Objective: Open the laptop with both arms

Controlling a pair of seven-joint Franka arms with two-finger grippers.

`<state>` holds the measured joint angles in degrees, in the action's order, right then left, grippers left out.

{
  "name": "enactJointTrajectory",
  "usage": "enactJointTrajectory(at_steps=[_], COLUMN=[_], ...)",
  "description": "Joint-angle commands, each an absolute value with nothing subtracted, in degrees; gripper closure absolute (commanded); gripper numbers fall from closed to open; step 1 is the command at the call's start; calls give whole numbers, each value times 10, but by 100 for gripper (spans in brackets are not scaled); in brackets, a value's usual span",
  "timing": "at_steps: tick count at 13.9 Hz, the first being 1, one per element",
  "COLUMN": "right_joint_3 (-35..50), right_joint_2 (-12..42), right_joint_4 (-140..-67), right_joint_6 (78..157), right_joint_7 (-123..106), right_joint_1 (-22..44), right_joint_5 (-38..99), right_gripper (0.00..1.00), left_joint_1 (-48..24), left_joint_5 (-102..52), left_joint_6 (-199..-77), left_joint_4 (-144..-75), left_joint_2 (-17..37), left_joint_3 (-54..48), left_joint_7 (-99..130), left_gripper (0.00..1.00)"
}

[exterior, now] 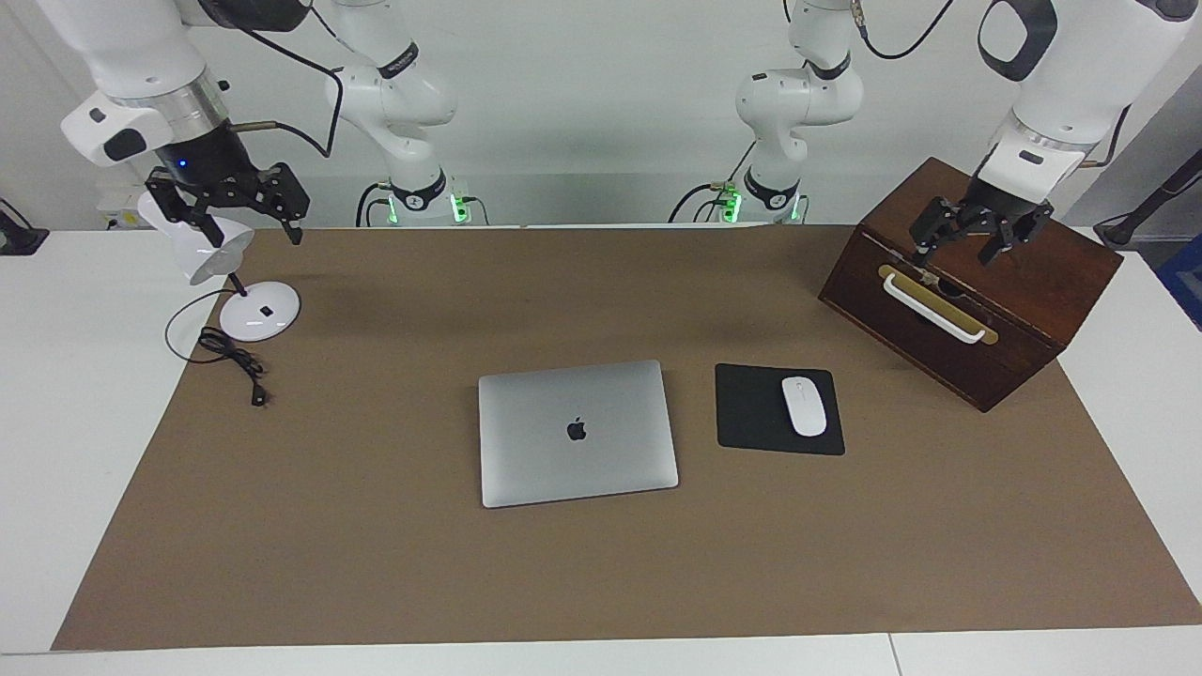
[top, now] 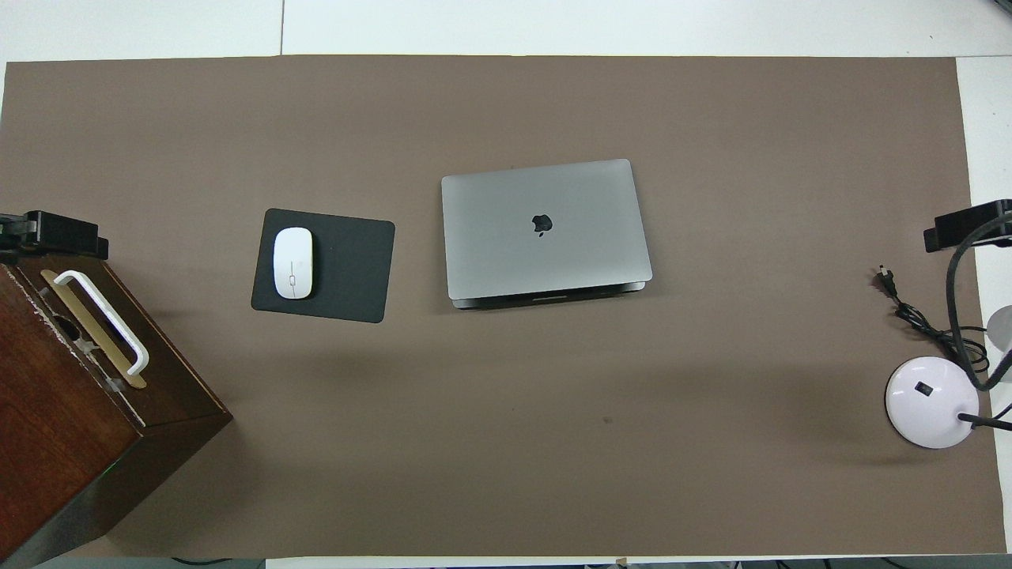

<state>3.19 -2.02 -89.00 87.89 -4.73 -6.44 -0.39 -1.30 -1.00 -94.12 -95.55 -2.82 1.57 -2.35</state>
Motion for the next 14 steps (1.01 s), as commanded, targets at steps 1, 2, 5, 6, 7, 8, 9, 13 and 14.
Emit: enactJointTrajectory(at_steps=[1,2,5,6,7,8,9,13,14], right_joint_3=[40,40,40,40,40,40,40,40,40], right_joint_2=[-34,-34,-34,-34,-34,-34,-34,-34,-35], right_joint_4=[-908,-908,-908,-908,-908,-907,-907,-904,-904], right_joint_6=[884,883,882,882,882,883,884,885,886], right_joint_7=[-46,-46,-46,-46,-46,-46,-44,-41,-41], right_joint_1=[-72,-73,-72,-73,-73,-73,-73,-71,-71], right_joint_5=[-4,-4,-4,-4,-4,-4,-4,-3,-3], right_gripper=[0,0,0,0,0,0,0,0,0], left_joint_1=[-8,-8,-8,-8,-8,-8,-7,-10,-10], left_joint_5=[-3,-3,-3,-3,-3,-2,-2,-2,-2], left_joint_6=[-933,-933,-933,-933,-933,-933,-935,-935,-935], left_joint_4=[-955,-955,-956,-957,-958,-957,-958,-963,-963], left_joint_2=[-33,-33,-35,-36,-37,-38,-40,-42,-42], left_joint_3=[11,11,11,11,11,11,11,11,11], left_joint_7=[-17,-17,-16,-17,-18,-18,-19,-18,-18], left_gripper=[0,0,0,0,0,0,0,0,0])
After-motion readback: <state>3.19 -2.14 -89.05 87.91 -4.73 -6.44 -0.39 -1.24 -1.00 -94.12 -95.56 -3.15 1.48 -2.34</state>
